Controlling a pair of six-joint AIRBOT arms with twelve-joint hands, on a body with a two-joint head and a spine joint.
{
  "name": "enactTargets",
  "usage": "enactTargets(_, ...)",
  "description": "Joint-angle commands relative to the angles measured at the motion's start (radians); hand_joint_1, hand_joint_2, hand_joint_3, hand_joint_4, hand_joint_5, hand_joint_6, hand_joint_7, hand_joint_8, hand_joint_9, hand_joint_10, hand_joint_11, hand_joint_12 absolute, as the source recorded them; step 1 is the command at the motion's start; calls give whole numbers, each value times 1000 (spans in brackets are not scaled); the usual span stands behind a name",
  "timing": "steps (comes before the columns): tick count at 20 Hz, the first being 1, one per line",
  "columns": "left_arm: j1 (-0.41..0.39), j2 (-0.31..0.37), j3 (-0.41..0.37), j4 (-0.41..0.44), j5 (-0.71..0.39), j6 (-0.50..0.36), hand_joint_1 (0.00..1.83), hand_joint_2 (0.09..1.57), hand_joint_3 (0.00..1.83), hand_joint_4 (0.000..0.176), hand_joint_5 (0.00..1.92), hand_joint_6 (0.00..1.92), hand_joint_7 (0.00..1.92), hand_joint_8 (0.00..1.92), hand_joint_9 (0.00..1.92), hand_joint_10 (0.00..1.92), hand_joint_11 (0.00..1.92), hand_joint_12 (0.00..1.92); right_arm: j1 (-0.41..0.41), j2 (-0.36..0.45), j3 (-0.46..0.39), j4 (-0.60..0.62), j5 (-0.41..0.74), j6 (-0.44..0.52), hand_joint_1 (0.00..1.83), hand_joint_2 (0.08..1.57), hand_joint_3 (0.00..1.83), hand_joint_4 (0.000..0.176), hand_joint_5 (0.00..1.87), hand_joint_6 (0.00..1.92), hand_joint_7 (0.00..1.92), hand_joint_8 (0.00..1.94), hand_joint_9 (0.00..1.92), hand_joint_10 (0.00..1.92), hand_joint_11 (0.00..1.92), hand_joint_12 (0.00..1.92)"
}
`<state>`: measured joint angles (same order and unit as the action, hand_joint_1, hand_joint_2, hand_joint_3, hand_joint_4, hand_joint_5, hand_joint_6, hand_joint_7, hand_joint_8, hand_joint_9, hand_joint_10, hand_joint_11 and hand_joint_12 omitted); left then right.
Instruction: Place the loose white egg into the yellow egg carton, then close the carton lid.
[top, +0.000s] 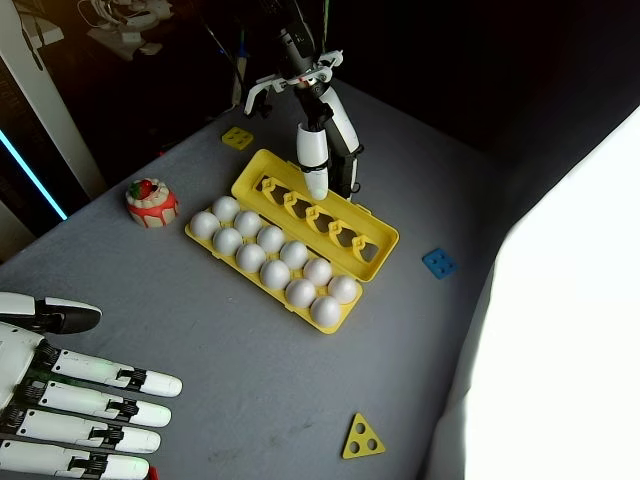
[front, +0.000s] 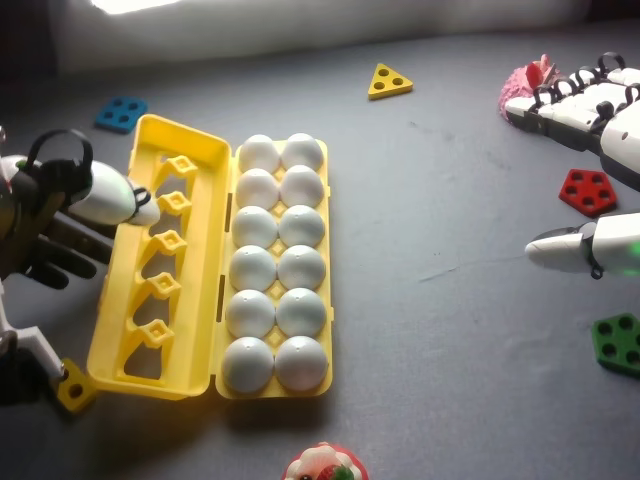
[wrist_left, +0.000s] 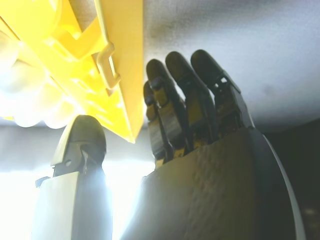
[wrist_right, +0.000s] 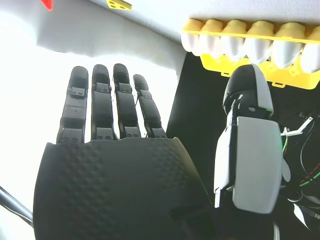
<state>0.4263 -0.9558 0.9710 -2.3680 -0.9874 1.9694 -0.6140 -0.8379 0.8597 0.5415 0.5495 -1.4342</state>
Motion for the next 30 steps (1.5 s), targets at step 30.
enactTargets(30, -347, -21, -273, 18, -107, 186, 357, 1271, 0, 0, 535, 6, 667, 18, 340, 793, 0, 1454, 11, 3, -4, -19, 126, -12, 402, 996, 3, 0, 45, 9, 102, 11, 41, 3, 0, 0)
